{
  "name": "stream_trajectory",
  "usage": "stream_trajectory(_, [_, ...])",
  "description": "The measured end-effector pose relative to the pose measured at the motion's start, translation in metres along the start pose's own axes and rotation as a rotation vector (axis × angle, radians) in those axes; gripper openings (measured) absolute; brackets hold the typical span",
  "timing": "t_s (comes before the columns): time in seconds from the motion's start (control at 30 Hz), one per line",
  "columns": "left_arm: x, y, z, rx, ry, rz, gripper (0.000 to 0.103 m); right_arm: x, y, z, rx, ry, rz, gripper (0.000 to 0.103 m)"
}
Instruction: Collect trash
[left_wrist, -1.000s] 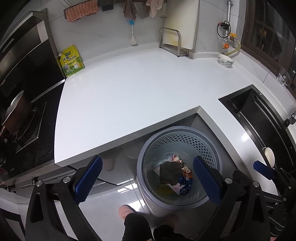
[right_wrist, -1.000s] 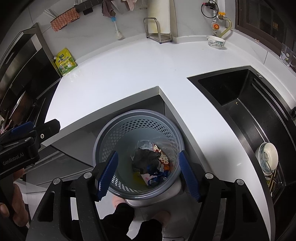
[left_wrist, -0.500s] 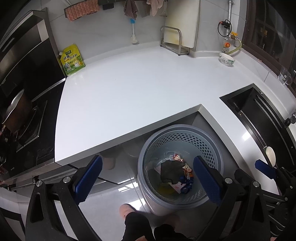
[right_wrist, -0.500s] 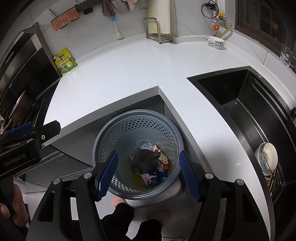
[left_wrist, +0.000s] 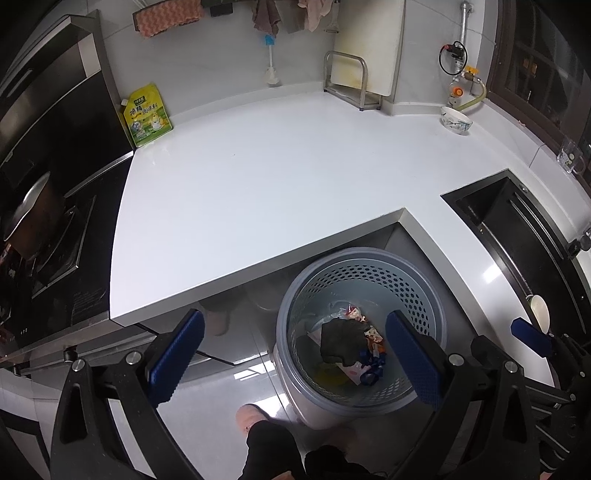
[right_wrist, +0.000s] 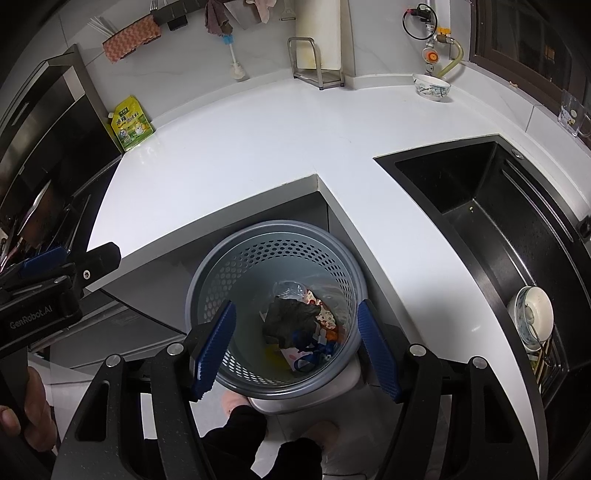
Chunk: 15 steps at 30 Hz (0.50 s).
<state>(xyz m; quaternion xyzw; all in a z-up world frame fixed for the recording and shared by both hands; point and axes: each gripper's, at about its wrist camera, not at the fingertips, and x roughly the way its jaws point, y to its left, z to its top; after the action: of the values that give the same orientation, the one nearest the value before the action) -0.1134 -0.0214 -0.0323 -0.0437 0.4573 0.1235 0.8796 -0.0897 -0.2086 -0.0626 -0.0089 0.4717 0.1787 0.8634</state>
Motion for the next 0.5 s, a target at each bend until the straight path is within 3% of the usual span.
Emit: stream_trajectory(0.5, [0.0035,-0.0012,-0.0034,0.009,0.017,0.001,0.097,-0.0038,0.0040,0.0002,0.000,-0.010,-0.006,0.065])
